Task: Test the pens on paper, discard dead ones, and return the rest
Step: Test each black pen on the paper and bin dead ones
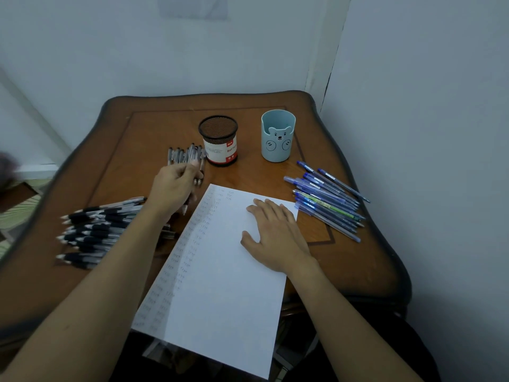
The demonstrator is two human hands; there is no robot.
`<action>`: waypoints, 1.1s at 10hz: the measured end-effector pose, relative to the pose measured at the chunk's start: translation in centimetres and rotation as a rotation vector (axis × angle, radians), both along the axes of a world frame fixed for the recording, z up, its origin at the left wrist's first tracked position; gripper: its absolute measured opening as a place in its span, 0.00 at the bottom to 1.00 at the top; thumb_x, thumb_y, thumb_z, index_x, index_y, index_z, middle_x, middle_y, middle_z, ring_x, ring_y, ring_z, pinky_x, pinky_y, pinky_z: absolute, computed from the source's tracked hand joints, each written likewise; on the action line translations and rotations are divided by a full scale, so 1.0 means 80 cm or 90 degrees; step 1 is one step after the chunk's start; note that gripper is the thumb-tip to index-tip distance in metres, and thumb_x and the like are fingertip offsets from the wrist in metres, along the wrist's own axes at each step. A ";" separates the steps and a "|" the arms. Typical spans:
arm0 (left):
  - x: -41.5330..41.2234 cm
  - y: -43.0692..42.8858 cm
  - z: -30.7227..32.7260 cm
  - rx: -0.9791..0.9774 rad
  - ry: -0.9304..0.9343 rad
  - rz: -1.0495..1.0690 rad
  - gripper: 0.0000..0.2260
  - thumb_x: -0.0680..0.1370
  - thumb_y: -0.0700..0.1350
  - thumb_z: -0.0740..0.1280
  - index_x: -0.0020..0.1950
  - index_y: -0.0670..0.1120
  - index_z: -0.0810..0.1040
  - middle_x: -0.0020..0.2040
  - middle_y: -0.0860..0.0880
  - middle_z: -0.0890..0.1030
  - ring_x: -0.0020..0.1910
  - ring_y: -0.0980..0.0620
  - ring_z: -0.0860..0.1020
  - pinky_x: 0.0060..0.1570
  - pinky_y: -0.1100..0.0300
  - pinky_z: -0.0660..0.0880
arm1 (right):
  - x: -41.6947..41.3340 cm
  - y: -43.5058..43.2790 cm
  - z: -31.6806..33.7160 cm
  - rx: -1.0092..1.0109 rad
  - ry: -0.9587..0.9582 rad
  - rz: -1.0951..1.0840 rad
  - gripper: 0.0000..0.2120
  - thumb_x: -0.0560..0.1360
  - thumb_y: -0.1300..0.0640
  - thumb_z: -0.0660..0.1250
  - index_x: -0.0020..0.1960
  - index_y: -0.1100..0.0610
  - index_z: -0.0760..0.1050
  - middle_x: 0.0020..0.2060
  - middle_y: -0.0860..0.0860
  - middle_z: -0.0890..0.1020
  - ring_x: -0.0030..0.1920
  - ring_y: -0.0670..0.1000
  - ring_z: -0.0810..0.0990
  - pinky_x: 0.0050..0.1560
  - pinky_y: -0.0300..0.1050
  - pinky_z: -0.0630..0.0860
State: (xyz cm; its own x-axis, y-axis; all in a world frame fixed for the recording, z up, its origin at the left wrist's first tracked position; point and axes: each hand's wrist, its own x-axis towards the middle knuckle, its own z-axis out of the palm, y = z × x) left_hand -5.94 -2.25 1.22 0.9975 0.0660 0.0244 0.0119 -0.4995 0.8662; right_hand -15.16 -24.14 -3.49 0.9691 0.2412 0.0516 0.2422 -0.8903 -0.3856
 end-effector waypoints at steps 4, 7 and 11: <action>0.031 0.054 0.001 0.216 0.090 0.131 0.18 0.85 0.52 0.56 0.61 0.41 0.79 0.58 0.40 0.80 0.60 0.38 0.76 0.63 0.45 0.73 | -0.001 0.001 0.004 0.002 0.003 -0.007 0.28 0.81 0.41 0.56 0.77 0.50 0.61 0.79 0.47 0.60 0.79 0.48 0.53 0.78 0.49 0.44; 0.063 0.047 -0.012 0.267 0.132 0.208 0.10 0.77 0.34 0.65 0.58 0.34 0.77 0.64 0.35 0.76 0.61 0.38 0.75 0.59 0.48 0.77 | 0.001 0.000 0.001 0.005 0.002 -0.008 0.28 0.81 0.40 0.57 0.77 0.48 0.61 0.79 0.46 0.59 0.79 0.47 0.53 0.77 0.47 0.42; 0.028 0.073 -0.008 0.342 0.022 0.152 0.17 0.78 0.40 0.63 0.67 0.45 0.77 0.64 0.42 0.78 0.65 0.39 0.73 0.66 0.41 0.71 | 0.001 0.001 0.001 -0.002 0.001 -0.012 0.28 0.81 0.40 0.57 0.77 0.49 0.61 0.79 0.46 0.60 0.79 0.47 0.53 0.78 0.49 0.45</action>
